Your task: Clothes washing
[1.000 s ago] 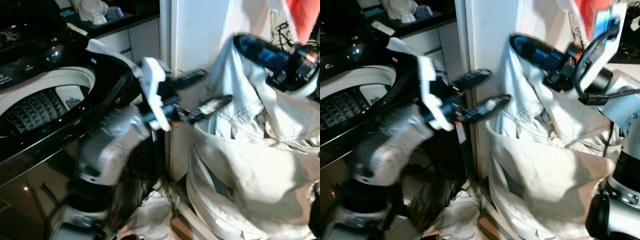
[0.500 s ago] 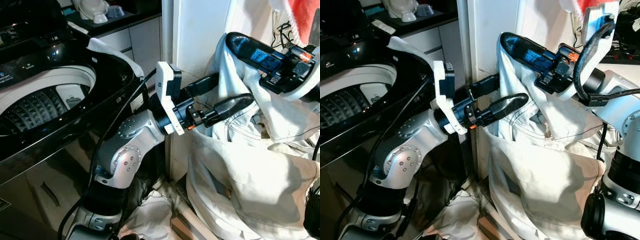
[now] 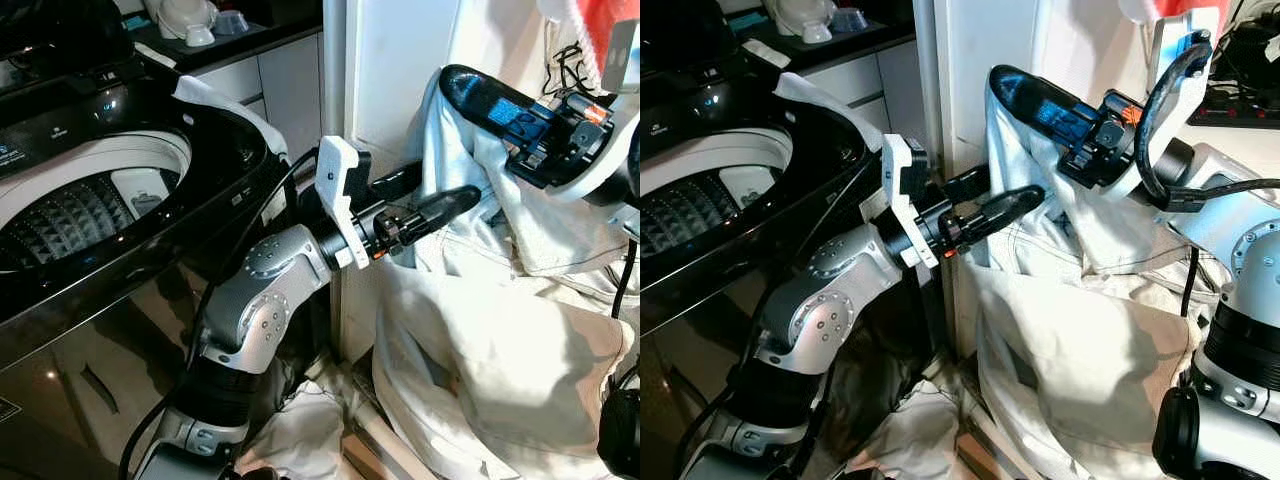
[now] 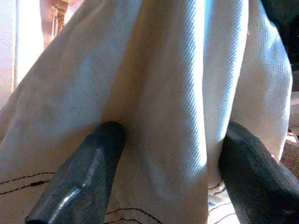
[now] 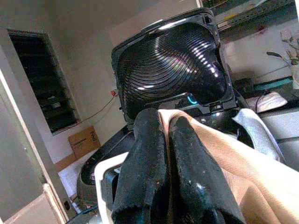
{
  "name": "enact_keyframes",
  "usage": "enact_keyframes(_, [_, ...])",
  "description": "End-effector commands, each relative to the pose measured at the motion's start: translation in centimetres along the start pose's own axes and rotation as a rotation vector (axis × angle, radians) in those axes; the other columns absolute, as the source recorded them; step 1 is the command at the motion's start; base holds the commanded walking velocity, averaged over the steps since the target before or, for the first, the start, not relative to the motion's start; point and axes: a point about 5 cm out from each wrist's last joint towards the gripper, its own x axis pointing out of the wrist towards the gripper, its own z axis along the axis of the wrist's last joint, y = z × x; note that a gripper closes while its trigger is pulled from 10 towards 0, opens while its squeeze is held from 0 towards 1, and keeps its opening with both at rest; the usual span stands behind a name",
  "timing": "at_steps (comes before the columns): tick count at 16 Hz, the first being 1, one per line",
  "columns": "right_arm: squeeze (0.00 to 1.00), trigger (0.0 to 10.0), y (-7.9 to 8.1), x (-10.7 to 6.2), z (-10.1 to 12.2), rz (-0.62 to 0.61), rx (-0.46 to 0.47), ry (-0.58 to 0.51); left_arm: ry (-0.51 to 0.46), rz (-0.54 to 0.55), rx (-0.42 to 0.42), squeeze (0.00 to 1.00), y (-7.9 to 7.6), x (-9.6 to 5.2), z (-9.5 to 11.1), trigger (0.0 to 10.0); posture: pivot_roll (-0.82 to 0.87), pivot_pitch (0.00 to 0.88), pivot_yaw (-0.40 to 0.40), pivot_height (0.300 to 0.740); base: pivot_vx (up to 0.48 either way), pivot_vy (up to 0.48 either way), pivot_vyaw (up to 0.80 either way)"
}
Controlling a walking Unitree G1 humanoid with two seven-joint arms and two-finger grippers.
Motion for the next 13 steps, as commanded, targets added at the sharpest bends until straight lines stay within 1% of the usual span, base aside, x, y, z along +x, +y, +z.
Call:
enact_keyframes(1, [0.00, 0.0, 1.59, 0.78, 0.88, 0.080, -0.056, -0.010, 0.011, 0.045, 0.011, 0.00, 0.60, -0.14, -0.12, 0.0, -0.02, 0.000, 0.057, 0.740, 0.000, 0.000, 0.00])
enact_keyframes(4, [0.00, 0.0, 1.62, 0.76, 0.85, 0.080, -0.055, -0.006, 0.012, 0.055, 0.016, 0.00, 0.79, -0.13, -0.17, 0.0, -0.02, 0.000, 0.056, 0.740, 0.000, 0.000, 0.00])
enact_keyframes(7, [0.00, 0.0, 1.61, 0.73, 0.89, 0.077, -0.054, -0.011, 0.050, 0.050, 0.039, 0.00, 0.88, -0.32, -0.54, 0.0, -0.02, 0.000, 0.059, 0.740, 0.000, 0.000, 0.00])
enact_keyframes(9, [0.00, 0.0, 1.64, 0.67, 0.86, 0.075, -0.055, -0.009, 0.048, 0.060, 0.039, 0.00, 1.02, -0.33, -0.52, 0.0, -0.02, 0.000, 0.059, 0.740, 0.000, 0.000, 0.00])
enact_keyframes(10, [0.00, 0.0, 1.68, 0.62, 0.87, 0.075, -0.055, -0.010, 0.061, 0.058, 0.059, 0.00, 1.14, -0.36, -0.54, 0.0, -0.02, 0.000, 0.064, 0.740, 0.000, 0.000, 0.00])
enact_keyframes(13, [0.00, 0.0, 1.55, 0.58, 0.88, 0.061, -0.060, -0.007, 0.062, 0.067, 0.062, 0.00, 1.33, -0.39, -0.56, 0.0, -0.02, 0.000, 0.066, 0.740, 0.000, 0.000, 0.00])
